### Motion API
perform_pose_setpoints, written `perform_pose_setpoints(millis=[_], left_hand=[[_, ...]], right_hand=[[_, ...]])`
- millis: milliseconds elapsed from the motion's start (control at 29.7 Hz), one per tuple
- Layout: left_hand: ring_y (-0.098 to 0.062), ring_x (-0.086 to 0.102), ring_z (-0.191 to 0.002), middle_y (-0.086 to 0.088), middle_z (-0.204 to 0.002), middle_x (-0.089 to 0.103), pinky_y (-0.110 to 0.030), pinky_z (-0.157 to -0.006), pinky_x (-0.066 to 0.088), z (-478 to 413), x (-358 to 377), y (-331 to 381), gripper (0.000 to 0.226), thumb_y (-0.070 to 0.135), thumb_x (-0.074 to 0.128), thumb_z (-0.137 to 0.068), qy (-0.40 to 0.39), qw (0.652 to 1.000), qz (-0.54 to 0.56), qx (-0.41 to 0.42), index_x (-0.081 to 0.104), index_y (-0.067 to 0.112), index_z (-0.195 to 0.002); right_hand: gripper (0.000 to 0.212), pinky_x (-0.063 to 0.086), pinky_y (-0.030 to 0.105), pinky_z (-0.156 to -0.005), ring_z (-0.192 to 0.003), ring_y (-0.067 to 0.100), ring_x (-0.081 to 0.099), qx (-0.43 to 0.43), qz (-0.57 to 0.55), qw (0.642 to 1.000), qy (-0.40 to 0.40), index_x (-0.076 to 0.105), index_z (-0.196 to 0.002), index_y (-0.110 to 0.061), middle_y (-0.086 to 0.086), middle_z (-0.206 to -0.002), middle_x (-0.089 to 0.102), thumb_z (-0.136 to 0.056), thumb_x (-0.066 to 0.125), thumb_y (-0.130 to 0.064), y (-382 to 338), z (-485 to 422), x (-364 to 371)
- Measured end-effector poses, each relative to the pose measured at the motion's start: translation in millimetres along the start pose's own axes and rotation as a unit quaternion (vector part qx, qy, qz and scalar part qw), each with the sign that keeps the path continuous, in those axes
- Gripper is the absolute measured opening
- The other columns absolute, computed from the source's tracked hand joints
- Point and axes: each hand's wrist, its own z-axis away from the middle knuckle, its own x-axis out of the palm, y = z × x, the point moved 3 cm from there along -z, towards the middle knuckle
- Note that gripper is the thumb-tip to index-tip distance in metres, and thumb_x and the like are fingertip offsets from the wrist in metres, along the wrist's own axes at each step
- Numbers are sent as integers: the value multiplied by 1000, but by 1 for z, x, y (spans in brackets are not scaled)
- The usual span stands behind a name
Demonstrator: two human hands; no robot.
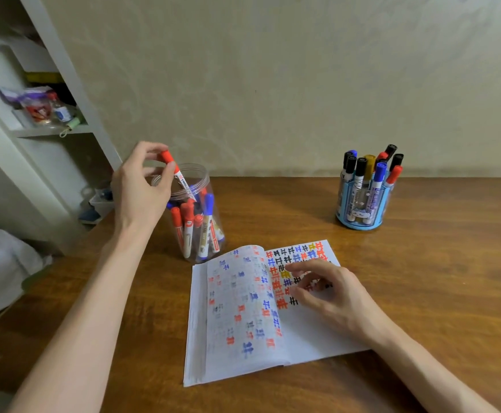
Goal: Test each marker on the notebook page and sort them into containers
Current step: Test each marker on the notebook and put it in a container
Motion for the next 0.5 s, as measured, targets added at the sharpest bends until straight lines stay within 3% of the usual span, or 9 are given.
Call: perform_pose_setpoints(millis=[134, 269, 504], left_hand=[[-2, 64, -96, 8, -113, 67, -6, -60, 44, 2, 2, -1, 20, 30, 64, -101, -50, 998, -31, 2, 63, 17, -116], [-7, 59, -104, 5, -112, 64, -17, -75, 45, 15, 17, -17, 54, 60, 43, -103, -126, 990, -63, 3, 72, 14, -103], [-13, 55, -115, 2, -119, 60, -43, -93, 53, 22, 20, -18, 48, 61, 48, -99, -87, 993, -57, 58, 69, 19, -110]], right_hand=[[32, 52, 13, -88, -105, -5, 67, 5, -1, 1000, 0, 70, -125, -43, -25, -119, 70, -94, 76, -36, 0, -1, 0], [31, 52, 13, -89, -106, -6, 66, 8, 2, 1000, -2, 70, -125, -43, -27, -118, 70, -95, 74, -38, -1, -1, 0], [29, 54, 16, -91, -105, -7, 66, 10, -1, 1000, 1, 71, -125, -41, -26, -118, 70, -97, 73, -36, 0, -1, 0]])
